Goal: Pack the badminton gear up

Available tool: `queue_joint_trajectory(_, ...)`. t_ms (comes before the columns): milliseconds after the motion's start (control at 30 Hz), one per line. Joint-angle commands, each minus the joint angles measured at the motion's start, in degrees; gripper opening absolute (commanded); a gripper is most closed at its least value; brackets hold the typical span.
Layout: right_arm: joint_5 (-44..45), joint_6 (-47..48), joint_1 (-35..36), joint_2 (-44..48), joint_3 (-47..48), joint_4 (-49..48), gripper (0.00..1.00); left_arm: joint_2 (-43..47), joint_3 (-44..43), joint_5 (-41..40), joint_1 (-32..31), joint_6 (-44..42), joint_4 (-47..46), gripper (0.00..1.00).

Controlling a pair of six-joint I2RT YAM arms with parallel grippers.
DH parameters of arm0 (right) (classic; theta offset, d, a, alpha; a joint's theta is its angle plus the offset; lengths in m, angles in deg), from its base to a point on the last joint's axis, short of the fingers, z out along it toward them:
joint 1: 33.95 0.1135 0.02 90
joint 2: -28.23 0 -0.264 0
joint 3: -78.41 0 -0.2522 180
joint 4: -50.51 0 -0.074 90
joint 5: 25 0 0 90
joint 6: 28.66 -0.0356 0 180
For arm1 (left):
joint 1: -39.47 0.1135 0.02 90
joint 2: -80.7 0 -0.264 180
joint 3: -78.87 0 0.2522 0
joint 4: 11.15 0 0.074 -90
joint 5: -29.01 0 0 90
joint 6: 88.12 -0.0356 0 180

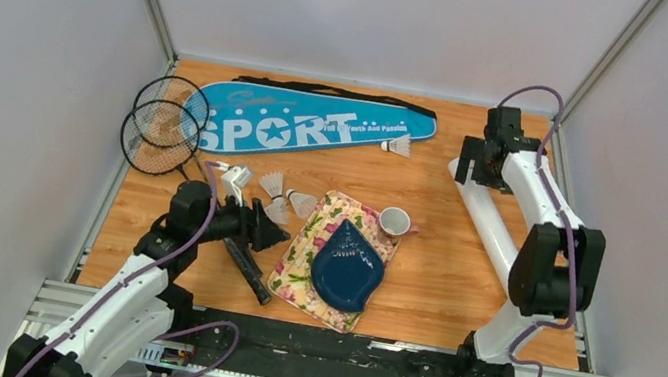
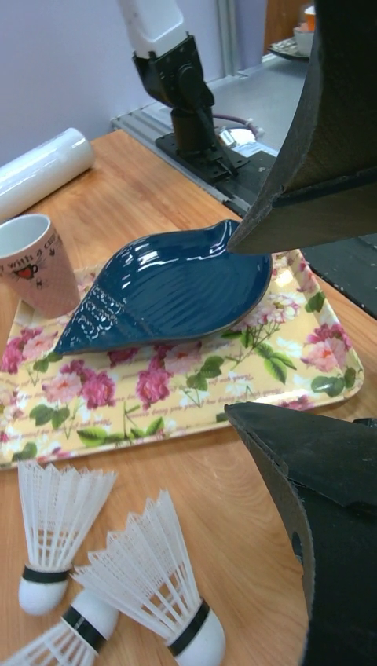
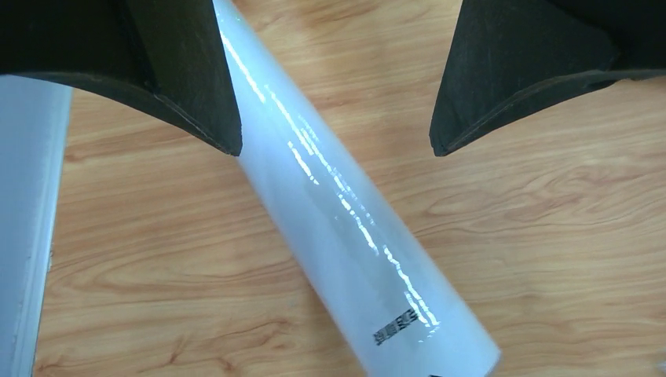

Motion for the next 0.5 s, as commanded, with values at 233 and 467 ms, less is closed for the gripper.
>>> queue_joint_trajectory(233, 6.26, 10.09, -0.56, -8.07, 1.14, 7.24, 0.94, -2.52, -6.76, 2.36, -3.96, -2.78, 2.01, 0.77)
queue_joint_trajectory(467, 2.93, 13.78, -0.56, -13.60, 4.46, 5.12, 0.91, -0.68, -4.66, 2.18, -4.05, 1.35, -0.71, 0.77)
